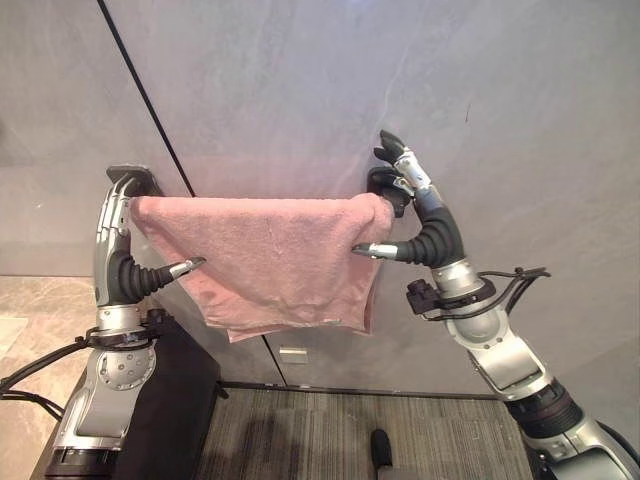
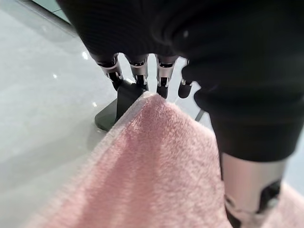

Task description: Put brush and paste in cup on sink, flatten towel.

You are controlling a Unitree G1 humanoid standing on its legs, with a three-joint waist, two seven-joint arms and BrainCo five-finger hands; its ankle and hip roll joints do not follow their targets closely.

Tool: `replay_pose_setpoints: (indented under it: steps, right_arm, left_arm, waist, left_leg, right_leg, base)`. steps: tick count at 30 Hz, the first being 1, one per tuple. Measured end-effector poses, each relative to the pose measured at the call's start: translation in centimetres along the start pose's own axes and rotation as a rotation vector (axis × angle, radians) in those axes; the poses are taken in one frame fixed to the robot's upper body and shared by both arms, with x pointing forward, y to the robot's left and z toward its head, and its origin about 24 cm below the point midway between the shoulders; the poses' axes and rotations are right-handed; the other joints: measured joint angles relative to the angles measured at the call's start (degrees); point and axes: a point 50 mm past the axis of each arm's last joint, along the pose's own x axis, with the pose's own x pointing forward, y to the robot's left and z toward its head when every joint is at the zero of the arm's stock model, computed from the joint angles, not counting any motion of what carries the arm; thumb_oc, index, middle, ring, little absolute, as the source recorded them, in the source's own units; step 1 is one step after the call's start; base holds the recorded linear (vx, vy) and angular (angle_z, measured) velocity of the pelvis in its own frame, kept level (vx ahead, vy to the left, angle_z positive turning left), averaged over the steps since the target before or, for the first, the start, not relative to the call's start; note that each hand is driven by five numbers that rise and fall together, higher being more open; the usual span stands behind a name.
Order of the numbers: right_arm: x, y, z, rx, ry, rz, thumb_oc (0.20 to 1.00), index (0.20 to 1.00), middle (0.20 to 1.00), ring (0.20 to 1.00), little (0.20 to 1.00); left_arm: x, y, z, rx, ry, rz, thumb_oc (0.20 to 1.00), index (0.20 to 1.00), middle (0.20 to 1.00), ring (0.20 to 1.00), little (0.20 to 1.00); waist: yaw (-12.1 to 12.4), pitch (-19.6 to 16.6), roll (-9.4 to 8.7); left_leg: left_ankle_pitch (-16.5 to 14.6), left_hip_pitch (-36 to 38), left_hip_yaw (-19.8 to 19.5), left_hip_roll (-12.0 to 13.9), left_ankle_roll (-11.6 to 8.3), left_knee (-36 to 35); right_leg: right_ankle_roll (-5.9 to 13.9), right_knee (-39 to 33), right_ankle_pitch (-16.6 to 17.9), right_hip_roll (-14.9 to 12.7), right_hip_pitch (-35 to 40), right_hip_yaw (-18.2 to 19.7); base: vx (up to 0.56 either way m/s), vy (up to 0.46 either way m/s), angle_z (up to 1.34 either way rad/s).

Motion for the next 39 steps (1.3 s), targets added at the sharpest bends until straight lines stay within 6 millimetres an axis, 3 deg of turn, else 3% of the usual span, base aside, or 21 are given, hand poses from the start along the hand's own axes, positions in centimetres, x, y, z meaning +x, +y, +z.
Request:
replay_pose_setpoints:
  steps: [5,11,12,15,16,18,19,22,27,33,35,39]
  right_arm:
    - [-0.4,-0.9,0.0,-0.002,0.011,-0.051,1.0,1.0,1.0,1.0,1.0]
    - [-2.2,-3.5,1.0,-0.115,-0.003,-0.186,1.0,1.0,1.0,1.0,1.0]
    - [-3.7,-5.0,1.4,-0.177,0.014,-0.264,1.0,1.0,1.0,1.0,1.0]
    - [-5.9,-6.5,2.5,-0.284,0.025,-0.345,1.0,1.0,1.0,1.0,1.0]
    - [-6.9,-7.7,4.2,-0.348,-0.012,-0.412,1.0,1.0,1.0,1.0,1.0]
    - [-6.8,-7.9,5.5,-0.354,-0.09,-0.446,1.0,1.0,1.0,1.0,1.0]
    - [-6.4,-7.3,5.6,-0.315,-0.13,-0.436,1.0,1.0,1.0,1.0,1.0]
    - [-6.6,-6.6,4.8,-0.312,-0.095,-0.394,1.0,1.0,1.0,1.0,1.0]
    - [-9.2,-6.7,1.6,-0.363,0.134,-0.316,1.0,1.0,1.0,1.0,1.0]
    - [-12.4,-6.8,-1.4,-0.393,0.367,-0.263,1.0,1.0,1.0,1.0,1.0]
    - [-15.4,-6.8,-3.4,-0.412,0.545,-0.221,1.0,1.0,1.0,1.0,1.0]
    - [-16.5,-6.7,-4.3,-0.432,0.618,-0.205,1.0,1.0,1.0,1.0,1.0]
  left_arm:
    - [0.1,0.1,0.6,-0.042,-0.008,0.037,1.0,1.0,1.0,1.0,1.0]
    - [-0.8,0.6,1.6,-0.101,-0.01,0.087,1.0,1.0,1.0,1.0,1.0]
    - [-1.4,1.5,2.4,-0.134,-0.026,0.145,1.0,1.0,1.0,1.0,1.0]
    - [-1.9,2.9,3.4,-0.166,-0.052,0.23,1.0,1.0,1.0,1.0,1.0]
    - [-2.1,5.1,5.2,-0.15,-0.133,0.315,1.0,1.0,1.0,1.0,1.0]
    - [-2.1,6.4,6.5,-0.156,-0.219,0.391,1.0,1.0,1.0,1.0,1.0]
    - [-2.0,6.1,6.5,-0.179,-0.233,0.398,1.0,1.0,1.0,1.0,1.0]
    - [-2.8,5.5,5.1,-0.155,-0.151,0.358,1.0,1.0,1.0,1.0,1.0]
    - [-5.2,4.9,1.4,-0.144,0.086,0.344,1.0,1.0,1.0,1.0,1.0]
    - [-7.1,3.7,0.0,-0.196,0.223,0.286,1.0,1.0,1.0,1.0,1.0]
    - [-8.8,1.9,-1.6,-0.197,0.345,0.186,1.0,1.0,1.0,1.0,1.0]
    - [-9.8,1.1,-2.5,-0.207,0.413,0.16,1.0,1.0,1.0,1.0,1.0]
  waist:
    - [-0.15,1.09,-0.67]
    - [-0.34,1.8,-0.73]
    - [-0.76,2.31,-0.4]
    - [-1.73,2.85,0.1]
    - [-2.04,3.35,0.15]
    - [-2.89,3.3,0.39]
    - [-3.13,3.24,0.45]
    - [-3.05,3.37,0.2]
    - [-2.84,3.48,0.05]
    - [-2.77,3.76,-0.34]
    - [-2.44,4.11,-0.33]
    - [-2.64,4.26,-0.4]
  left_leg:
    - [-0.02,0.77,0.01,0.08,0.04,0.0]
    - [-0.22,0.67,0.02,0.08,0.33,-0.01]
    - [-0.27,0.64,0.0,0.06,0.4,0.0]
    - [-0.4,0.62,0.01,0.09,0.58,-0.02]
    - [-0.42,0.45,0.0,0.0,0.57,-0.03]
    - [-0.45,0.54,0.06,-0.04,0.57,-0.03]
    - [-0.53,0.49,0.2,-0.07,0.64,-0.04]
    - [-0.07,-1.1,0.3,-0.07,0.04,-0.02]
    - [-0.05,-1.25,0.09,0.02,0.0,-0.01]
    - [-0.09,-1.26,-0.07,0.05,0.08,-0.01]
    - [-0.1,-1.28,-0.09,0.08,0.08,-0.01]
    - [-0.1,-1.24,-0.18,0.12,0.1,-0.02]
  right_leg:
    - [-0.01,0.0,-0.02,0.02,0.82,-0.03]
    - [0.05,0.0,-0.22,-0.01,0.73,-0.04]
    - [0.04,0.01,-0.23,-0.03,0.71,-0.03]
    - [-0.01,0.01,-0.36,0.05,0.67,-0.06]
    - [-0.01,0.01,-0.35,0.04,0.39,0.1]
    - [-0.01,0.01,-0.34,-0.03,0.48,0.19]
    - [0.05,0.01,-0.32,0.01,0.26,0.35]
    - [0.12,0.01,0.13,0.07,-1.42,0.45]
    - [-0.01,0.02,0.22,0.04,-1.4,0.11]
    - [0.03,0.01,0.02,-0.07,-1.25,-0.18]
    - [0.03,0.01,0.02,-0.07,-1.27,-0.2]
    - [0.03,0.01,0.01,-0.06,-1.17,-0.29]
  base:
    - [0.0,0.0,0.0]
    - [-0.01,-0.004,0.0]
    - [0.01,-0.01,-0.03]
    - [0.01,0.0,0.0]
    - [-0.01,-0.009,-0.04]
    - [-0.02,-0.007,-0.05]
    - [-0.03,-0.003,-0.05]
    - [-0.01,-0.001,-0.02]
    - [0.0,-0.003,0.01]
    - [0.0,-0.002,0.01]
    - [0.0,0.0,0.0]
    - [0.0,0.0,0.0]
